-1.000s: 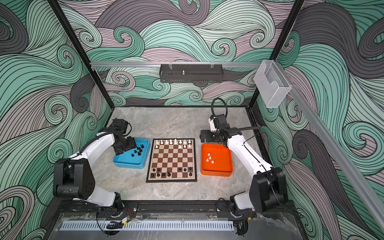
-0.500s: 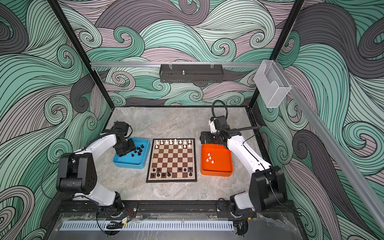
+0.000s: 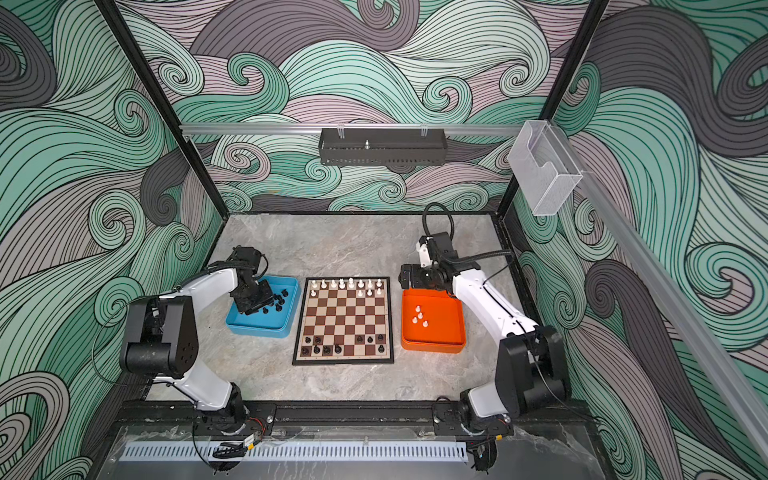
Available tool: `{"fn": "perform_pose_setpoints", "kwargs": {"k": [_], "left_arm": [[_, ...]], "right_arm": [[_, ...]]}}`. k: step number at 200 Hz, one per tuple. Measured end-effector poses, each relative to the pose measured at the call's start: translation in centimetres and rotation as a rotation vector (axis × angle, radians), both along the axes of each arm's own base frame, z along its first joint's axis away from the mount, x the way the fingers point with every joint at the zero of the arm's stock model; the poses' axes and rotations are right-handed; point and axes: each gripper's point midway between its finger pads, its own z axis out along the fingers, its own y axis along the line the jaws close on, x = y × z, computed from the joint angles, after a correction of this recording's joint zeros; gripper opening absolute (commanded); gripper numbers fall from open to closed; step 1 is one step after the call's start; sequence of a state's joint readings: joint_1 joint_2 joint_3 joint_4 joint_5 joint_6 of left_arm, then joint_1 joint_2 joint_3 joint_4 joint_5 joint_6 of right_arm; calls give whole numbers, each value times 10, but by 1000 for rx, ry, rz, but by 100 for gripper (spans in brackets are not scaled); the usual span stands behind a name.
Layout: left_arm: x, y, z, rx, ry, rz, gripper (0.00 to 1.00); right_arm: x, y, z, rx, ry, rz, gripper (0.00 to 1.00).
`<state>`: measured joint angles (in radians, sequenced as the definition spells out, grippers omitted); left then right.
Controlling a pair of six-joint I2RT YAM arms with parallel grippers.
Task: Set up the chess pieces on the board
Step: 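Lower the left gripper into the blue tray and grasp a black pawn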
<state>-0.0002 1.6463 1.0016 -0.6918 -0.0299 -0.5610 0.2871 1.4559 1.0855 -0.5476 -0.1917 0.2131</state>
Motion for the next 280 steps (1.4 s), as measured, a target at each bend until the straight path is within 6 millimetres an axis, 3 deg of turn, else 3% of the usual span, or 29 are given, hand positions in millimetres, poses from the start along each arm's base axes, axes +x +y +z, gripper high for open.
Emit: {"fn": "perform_pose_setpoints", "kwargs": {"k": [59, 112, 176, 280], "left_arm": [[1, -2, -5, -13, 2, 3, 38], [2, -2, -5, -15, 1, 8, 27], [-2, -2, -11, -16, 19, 15, 26], [-7, -2, -15, -16, 36, 31, 12]], "right_arm": [[1, 0, 0, 1, -4, -2, 100], [2, -1, 0, 1, -3, -4, 100], [2, -2, -1, 1, -4, -6, 100], [0, -3, -6, -3, 7, -7, 100]]}}
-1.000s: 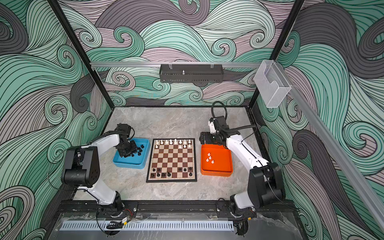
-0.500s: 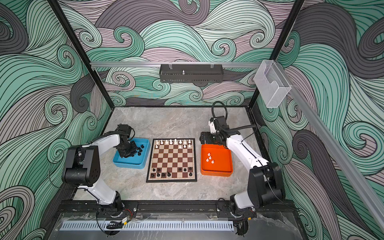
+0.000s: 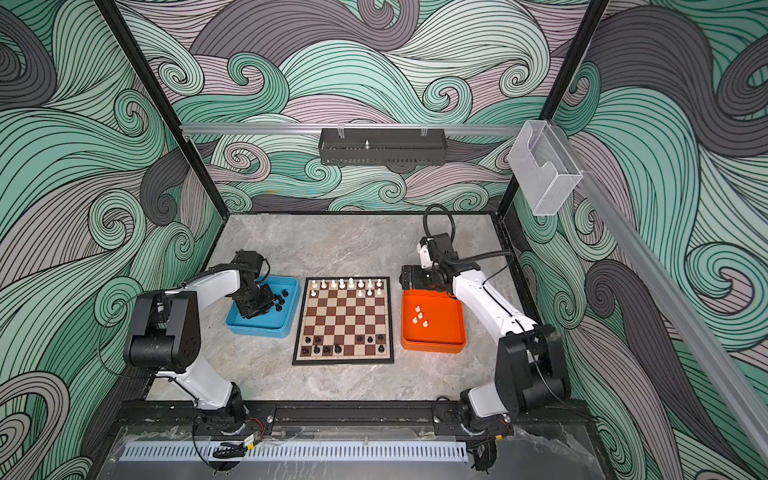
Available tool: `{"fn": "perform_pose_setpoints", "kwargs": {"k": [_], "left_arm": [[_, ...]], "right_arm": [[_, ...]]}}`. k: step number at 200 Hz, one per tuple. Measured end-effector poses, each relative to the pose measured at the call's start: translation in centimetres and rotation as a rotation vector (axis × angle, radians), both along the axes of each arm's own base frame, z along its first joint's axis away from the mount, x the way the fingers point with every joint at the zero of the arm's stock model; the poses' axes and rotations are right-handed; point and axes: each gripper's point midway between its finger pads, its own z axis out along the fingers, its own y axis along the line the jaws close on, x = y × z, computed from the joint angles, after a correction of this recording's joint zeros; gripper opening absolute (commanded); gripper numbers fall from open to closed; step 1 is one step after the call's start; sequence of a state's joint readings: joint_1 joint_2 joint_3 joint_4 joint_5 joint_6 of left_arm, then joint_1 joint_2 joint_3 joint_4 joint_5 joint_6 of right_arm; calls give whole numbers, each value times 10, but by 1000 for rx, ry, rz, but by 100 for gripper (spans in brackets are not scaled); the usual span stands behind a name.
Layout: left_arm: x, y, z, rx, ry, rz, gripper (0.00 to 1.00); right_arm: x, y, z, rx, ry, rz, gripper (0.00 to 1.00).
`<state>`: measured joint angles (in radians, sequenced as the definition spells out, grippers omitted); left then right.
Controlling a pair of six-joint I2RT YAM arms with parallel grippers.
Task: Set up the chess pieces on the board
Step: 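Lower the left gripper into the blue tray and grasp a black pawn, then lift the black pawn and carry it with the left gripper over the board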
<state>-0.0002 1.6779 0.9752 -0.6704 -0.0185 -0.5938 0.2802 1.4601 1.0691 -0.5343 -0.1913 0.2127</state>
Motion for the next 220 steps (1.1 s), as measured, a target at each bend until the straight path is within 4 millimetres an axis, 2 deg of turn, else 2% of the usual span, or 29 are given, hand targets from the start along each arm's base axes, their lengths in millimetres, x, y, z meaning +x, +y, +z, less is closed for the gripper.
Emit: {"fn": "perform_pose_setpoints", "kwargs": {"k": [127, 160, 220], "left_arm": [[-7, 0, 3, 3, 30, -10, 12], [-14, 1, 13, 7, 39, -32, 12], [-9, -1, 39, 9, -2, -105, 12]], "right_arm": [[0, 0, 0, 0, 0, 0, 100], [0, 0, 0, 0, 0, 0, 100], [0, 0, 0, 1, 0, 0, 100]]}}
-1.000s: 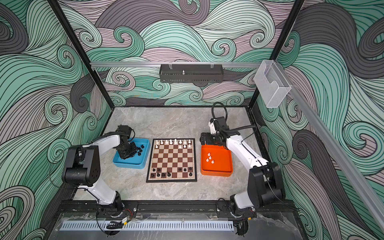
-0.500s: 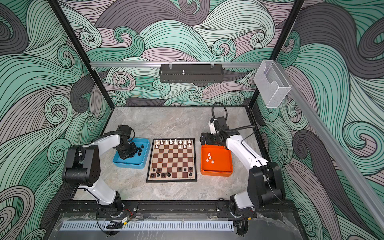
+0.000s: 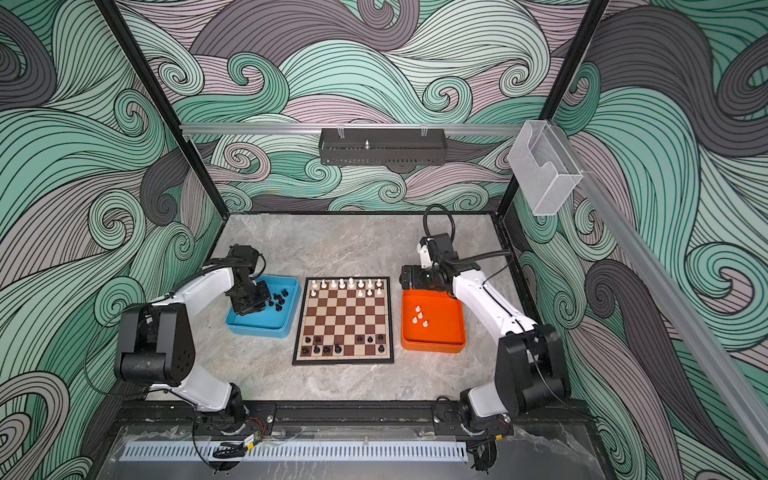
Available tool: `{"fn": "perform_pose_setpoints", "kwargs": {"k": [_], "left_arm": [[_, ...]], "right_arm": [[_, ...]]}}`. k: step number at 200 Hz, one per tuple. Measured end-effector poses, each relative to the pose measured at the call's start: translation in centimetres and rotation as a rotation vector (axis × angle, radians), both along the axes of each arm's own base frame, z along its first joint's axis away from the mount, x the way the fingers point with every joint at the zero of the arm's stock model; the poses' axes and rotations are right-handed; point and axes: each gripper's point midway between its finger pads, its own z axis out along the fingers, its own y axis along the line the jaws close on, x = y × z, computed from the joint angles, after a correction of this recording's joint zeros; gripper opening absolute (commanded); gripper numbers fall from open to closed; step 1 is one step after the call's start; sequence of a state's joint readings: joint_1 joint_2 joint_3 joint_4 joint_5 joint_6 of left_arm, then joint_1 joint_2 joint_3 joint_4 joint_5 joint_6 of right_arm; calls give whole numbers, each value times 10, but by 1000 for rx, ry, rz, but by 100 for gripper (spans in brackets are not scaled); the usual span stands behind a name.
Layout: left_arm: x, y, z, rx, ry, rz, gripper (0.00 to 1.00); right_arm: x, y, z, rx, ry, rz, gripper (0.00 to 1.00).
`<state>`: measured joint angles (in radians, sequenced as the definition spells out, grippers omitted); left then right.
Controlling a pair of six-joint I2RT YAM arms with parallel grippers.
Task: Set up the chess pieces on the board
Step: 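Lift the black pawn and carry it with the left gripper over the board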
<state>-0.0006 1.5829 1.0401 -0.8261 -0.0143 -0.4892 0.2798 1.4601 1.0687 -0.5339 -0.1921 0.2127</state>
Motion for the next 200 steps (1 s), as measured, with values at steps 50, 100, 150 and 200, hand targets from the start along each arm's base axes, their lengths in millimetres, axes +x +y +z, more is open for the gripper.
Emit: {"fn": "perform_pose_setpoints", "kwargs": {"k": [50, 100, 150, 200], "left_arm": [[3, -15, 14, -20, 0, -102, 13], [5, -55, 39, -19, -24, -249, 13], [-10, -110, 53, -43, -30, -408, 13], [-42, -166, 52, -105, 9, -532, 13]], "right_arm": [[0, 0, 0, 1, 0, 1, 100], [0, 0, 0, 3, 1, 1, 100], [0, 0, 0, 4, 1, 1, 100], [0, 0, 0, 7, 2, -1, 100]]}}
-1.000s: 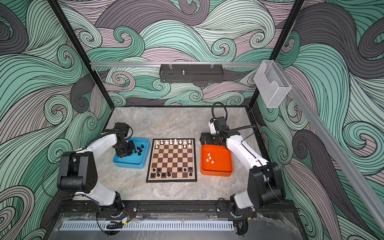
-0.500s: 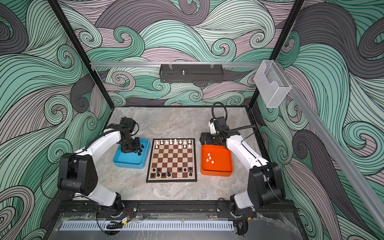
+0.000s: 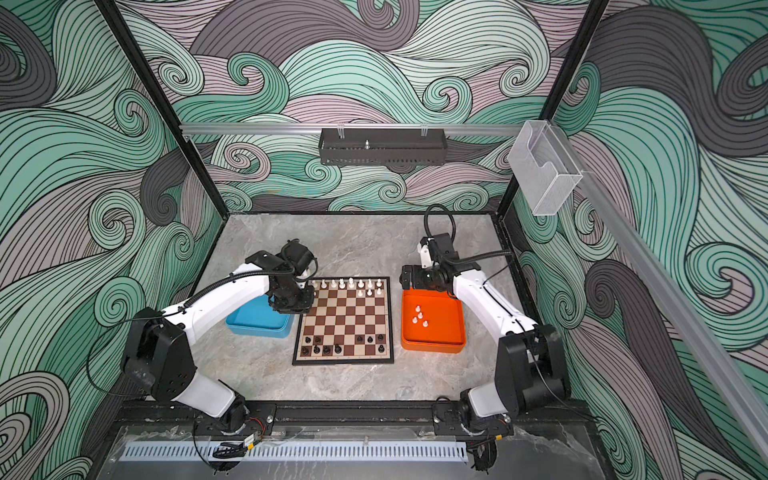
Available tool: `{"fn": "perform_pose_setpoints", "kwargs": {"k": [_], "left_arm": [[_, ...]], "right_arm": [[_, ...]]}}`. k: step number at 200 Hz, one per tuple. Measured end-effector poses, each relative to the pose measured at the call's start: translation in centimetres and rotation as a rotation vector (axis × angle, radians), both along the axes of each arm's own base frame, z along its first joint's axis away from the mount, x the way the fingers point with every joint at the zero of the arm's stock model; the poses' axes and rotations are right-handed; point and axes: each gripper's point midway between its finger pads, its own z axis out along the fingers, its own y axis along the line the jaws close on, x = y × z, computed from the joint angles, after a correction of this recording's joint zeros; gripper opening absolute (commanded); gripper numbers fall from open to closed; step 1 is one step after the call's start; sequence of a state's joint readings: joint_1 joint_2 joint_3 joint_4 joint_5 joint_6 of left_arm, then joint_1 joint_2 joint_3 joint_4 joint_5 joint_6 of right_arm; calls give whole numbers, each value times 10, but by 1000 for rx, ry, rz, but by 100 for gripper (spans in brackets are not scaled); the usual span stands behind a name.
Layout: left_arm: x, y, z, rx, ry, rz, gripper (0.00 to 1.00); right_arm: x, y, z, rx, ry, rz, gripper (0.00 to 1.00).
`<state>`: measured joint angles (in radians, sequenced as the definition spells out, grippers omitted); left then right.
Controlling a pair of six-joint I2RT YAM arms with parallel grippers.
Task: Set up the chess pieces on the board
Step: 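Lift the black pawn and carry it with the left gripper over the board, then lower the black pawn onto the row nearest the robot and release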
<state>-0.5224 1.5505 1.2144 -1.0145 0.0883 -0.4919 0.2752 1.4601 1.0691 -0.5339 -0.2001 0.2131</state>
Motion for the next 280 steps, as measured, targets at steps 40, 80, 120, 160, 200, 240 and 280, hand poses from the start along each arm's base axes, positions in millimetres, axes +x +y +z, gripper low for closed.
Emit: {"fn": "perform_pose_setpoints", "kwargs": {"k": [40, 80, 120, 160, 200, 240, 280], "left_arm": [[-18, -25, -8, -16, 54, -37, 13], [-25, -37, -16, -21, 89, -47, 13], [-28, -45, -24, -28, 107, -60, 13], [-34, -48, -36, -27, 144, -66, 13], [-36, -50, -40, -29, 161, -67, 13], [-40, -53, -46, -25, 185, -78, 13], [-44, -55, -52, -23, 201, -86, 13]], "right_arm": [[0, 0, 0, 0, 0, 0, 100], [0, 0, 0, 0, 0, 0, 100], [0, 0, 0, 0, 0, 0, 100], [0, 0, 0, 0, 0, 1, 100], [0, 0, 0, 1, 1, 0, 99], [0, 0, 0, 2, 1, 0, 100], [0, 0, 0, 2, 0, 1, 100]]}}
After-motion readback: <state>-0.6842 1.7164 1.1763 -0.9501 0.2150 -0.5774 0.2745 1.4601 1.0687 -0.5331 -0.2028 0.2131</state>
